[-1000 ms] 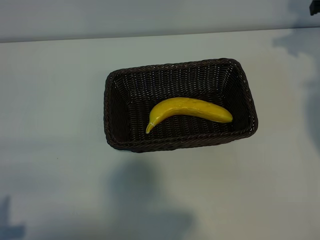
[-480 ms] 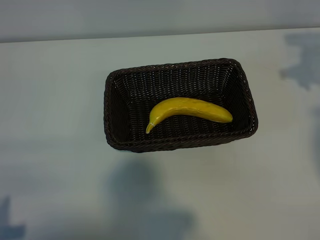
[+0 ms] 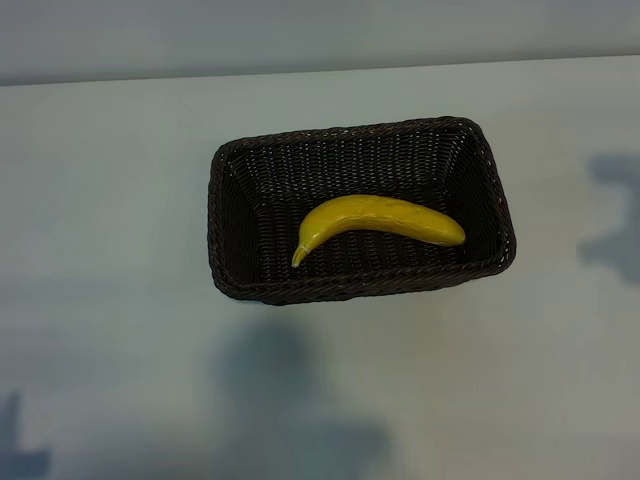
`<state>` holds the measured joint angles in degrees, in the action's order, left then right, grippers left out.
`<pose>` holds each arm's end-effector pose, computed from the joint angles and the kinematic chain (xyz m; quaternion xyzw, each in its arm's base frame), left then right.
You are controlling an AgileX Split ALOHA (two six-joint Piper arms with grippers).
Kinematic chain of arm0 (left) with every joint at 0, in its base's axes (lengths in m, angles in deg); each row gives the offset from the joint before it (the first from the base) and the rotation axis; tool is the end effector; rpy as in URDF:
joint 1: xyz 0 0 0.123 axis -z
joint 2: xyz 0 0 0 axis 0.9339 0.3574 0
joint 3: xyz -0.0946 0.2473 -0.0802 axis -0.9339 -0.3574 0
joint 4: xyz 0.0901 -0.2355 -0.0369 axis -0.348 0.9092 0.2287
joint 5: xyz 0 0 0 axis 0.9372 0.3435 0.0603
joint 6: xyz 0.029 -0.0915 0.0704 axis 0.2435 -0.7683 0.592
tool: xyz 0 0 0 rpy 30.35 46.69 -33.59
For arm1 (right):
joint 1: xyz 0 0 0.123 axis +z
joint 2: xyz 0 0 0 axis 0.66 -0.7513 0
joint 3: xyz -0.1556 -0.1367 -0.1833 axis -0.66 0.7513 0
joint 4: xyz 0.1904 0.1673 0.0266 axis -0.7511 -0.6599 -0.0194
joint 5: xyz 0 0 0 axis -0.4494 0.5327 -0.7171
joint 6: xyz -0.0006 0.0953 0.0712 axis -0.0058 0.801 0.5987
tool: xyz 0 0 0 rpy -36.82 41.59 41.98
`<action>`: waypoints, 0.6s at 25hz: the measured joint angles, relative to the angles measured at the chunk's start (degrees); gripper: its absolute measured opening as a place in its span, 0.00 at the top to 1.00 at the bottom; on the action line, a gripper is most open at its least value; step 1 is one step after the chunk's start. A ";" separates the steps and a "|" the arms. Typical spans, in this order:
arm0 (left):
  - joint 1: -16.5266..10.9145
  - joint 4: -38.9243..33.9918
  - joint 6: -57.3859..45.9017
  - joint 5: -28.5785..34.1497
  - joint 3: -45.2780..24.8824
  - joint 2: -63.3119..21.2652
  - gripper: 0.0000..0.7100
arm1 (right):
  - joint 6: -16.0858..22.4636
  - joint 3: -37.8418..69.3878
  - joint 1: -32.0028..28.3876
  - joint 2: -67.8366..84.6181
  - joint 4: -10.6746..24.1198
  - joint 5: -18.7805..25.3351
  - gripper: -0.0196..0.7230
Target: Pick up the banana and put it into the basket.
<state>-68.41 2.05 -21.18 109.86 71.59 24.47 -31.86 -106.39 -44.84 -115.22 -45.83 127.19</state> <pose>0.0311 0.0024 0.2665 0.0043 0.8496 0.0101 0.5274 0.2026 -0.0125 0.2598 0.0104 0.9938 -0.0057 0.1104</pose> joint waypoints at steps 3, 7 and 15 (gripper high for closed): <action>0.00 0.00 0.00 0.00 0.00 0.00 0.15 | 0.00 7.78 0.00 8.06 0.00 -0.76 0.27; 0.00 0.00 0.00 0.00 0.00 0.00 0.15 | 0.00 16.01 0.00 17.80 0.00 -3.46 0.27; 0.00 0.00 0.00 0.00 0.00 0.00 0.15 | 2.35 25.06 0.00 31.94 0.00 -7.45 0.27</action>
<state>-68.41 2.05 -21.18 109.86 71.59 24.47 -29.51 -81.33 -44.84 -83.29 -45.83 119.74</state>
